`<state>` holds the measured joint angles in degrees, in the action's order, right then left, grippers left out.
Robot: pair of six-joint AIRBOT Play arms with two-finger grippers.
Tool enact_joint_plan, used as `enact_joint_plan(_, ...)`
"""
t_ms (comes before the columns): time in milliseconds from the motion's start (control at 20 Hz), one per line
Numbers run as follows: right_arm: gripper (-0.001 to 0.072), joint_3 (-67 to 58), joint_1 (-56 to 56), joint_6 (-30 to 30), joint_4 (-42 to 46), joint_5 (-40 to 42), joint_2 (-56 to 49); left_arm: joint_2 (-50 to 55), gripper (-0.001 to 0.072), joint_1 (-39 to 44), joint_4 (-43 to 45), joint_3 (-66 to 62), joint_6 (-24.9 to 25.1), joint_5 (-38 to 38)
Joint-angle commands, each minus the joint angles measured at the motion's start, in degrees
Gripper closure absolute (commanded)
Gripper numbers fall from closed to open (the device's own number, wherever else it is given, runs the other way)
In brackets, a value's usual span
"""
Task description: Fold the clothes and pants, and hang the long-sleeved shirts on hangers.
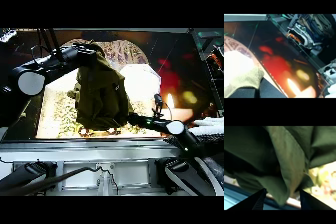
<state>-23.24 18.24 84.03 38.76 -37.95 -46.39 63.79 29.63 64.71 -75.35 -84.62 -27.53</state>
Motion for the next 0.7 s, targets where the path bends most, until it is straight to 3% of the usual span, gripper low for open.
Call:
enact_joint_plan(0,0.0218,-0.92,7.06,1.07,-0.76,12.24,-9.40,-0.68,0.0694,-0.04,0.02,-0.04,0.02,-0.13)
enact_joint_plan(100,0.0223,-0.92,7.10,2.40,-0.76,14.01,-13.44,-1.70,0.0694,-0.35,0.07,-0.04,0.02,-0.13)
enact_joint_plan(150,0.0281,-0.92,7.10,2.51,-0.76,14.67,-14.73,-2.21,0.0694,-0.66,0.31,-0.04,0.00,-0.13)
enact_joint_plan(200,0.0350,-0.94,7.10,2.64,-0.83,15.17,-15.37,-2.64,0.0694,-0.87,0.87,-0.04,0.00,-0.15)
enact_joint_plan(300,0.0610,-1.60,7.13,2.89,-0.79,14.60,-14.73,-3.21,0.0694,-1.01,1.97,-0.04,0.02,-0.20)
enact_joint_plan(350,0.0678,-2.75,7.17,2.03,-0.76,12.81,-13.49,-3.28,0.0694,-1.01,1.97,-0.04,0.02,-0.28)
enact_joint_plan(500,0.0678,-9.38,7.10,-1.33,3.04,6.19,-6.38,-3.32,0.0694,-1.11,3.26,-0.04,0.00,-0.17)
enact_joint_plan(650,0.0678,-23.02,7.10,-1.36,16.55,0.68,2.36,-5.33,0.0694,-1.09,3.96,-0.04,-0.09,3.82)
